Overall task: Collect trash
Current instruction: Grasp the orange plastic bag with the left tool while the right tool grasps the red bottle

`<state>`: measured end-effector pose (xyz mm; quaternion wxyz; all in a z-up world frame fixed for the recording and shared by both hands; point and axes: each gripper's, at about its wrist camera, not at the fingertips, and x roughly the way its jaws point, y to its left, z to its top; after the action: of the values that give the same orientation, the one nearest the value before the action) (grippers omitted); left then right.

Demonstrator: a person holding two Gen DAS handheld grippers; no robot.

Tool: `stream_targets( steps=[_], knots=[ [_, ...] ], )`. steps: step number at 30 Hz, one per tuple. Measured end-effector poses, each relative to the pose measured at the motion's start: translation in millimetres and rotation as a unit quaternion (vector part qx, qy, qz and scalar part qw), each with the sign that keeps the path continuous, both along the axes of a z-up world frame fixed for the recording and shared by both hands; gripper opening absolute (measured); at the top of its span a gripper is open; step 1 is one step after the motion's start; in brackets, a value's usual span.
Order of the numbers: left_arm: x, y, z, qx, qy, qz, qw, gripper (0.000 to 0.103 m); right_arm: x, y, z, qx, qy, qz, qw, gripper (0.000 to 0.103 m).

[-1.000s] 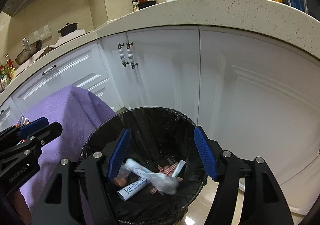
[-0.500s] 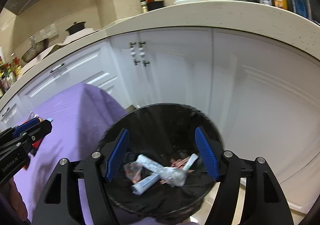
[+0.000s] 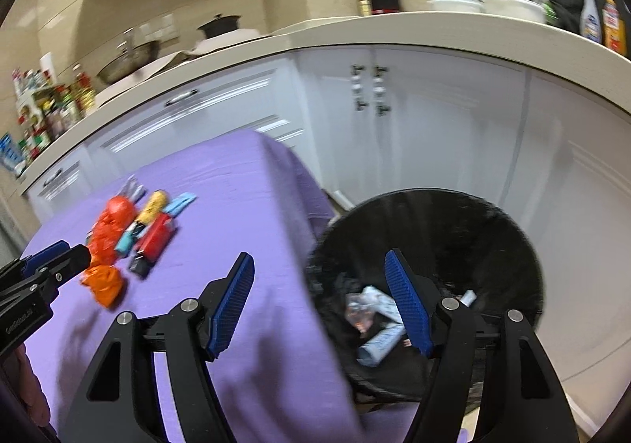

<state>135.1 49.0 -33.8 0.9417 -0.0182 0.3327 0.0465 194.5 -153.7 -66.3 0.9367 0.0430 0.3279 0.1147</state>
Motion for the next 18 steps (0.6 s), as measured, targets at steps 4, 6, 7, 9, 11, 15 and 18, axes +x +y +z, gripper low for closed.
stream_targets(
  steps=[4, 6, 7, 9, 11, 15, 18],
  knots=[
    [-6.6, 22.0, -5.2, -0.009, 0.008, 0.022, 0.9997, 0.047, -4.5, 23.7, 0.8, -0.006, 0.000, 0.022, 1.000, 0.067],
    [-9.3, 27.1, -6.6, -0.011, 0.010, 0.026, 0.9995, 0.047, -7.9, 30.4, 0.4, -0.010, 0.000, 0.028, 1.000, 0.067],
    [-11.0, 29.9, -7.2, -0.011, 0.009, 0.029, 0.9995, 0.047, -8.7, 33.8, 0.0, -0.011, 0.001, 0.031, 0.999, 0.067],
    [-12.2, 32.2, -7.8, -0.013, 0.010, 0.031, 0.9994, 0.047, -8.7, 38.4, -1.0, -0.014, 0.003, 0.035, 0.999, 0.067],
    [-13.6, 34.5, -9.2, -0.015, 0.012, 0.033, 0.9993, 0.047, -8.5, 43.0, -2.5, -0.016, 0.006, 0.039, 0.999, 0.067],
    [-12.3, 36.2, -11.7, -0.025, 0.016, 0.033, 0.9990, 0.047, -7.5, 46.6, -3.8, -0.019, 0.007, 0.042, 0.999, 0.067],
    [-11.5, 31.4, -11.3, -0.032, 0.015, 0.025, 0.9991, 0.056, -6.4, 45.4, -4.1, -0.018, 0.008, 0.041, 0.999, 0.067]
  ],
)
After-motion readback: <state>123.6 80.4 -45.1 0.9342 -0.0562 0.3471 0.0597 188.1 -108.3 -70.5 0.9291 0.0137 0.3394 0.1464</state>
